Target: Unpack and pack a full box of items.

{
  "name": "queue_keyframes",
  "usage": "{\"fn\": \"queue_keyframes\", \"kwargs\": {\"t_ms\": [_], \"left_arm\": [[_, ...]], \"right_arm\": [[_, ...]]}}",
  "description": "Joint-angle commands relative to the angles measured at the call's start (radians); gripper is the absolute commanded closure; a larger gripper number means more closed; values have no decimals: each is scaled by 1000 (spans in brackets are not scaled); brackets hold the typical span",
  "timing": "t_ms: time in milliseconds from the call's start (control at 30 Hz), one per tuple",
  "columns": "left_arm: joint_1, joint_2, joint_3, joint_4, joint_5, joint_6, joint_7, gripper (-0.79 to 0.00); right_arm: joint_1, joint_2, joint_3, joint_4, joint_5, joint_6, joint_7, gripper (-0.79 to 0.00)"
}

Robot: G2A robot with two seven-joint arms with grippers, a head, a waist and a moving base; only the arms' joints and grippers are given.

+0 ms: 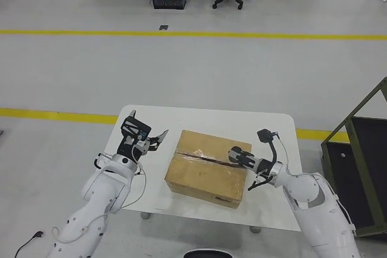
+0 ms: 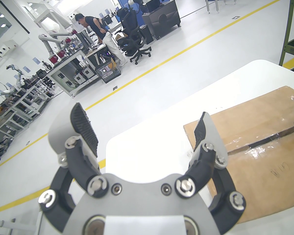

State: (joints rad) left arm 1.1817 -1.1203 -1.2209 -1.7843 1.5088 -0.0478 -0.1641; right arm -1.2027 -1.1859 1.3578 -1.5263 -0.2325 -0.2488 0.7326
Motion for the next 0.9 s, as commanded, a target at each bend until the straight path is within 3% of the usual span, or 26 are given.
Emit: {"fn": "queue_keyframes", "kwargs": {"t_ms": [0, 133, 533, 867], "left_arm": [[0, 0, 0, 0, 0, 0, 0, -785], [0, 0, 0, 0, 0, 0, 0, -785], [5, 0, 4, -2, -2, -5, 3, -785], [24, -7, 72, 14, -17, -188, -7, -785]], "right_arm": [[-10, 0, -1, -9, -1, 6, -22, 0], [-49, 0, 4, -25, 20, 8, -82, 0], [-52, 0, -1, -30, 10, 12, -91, 0], [31, -11, -71, -19, 8, 68, -91, 0]]}}
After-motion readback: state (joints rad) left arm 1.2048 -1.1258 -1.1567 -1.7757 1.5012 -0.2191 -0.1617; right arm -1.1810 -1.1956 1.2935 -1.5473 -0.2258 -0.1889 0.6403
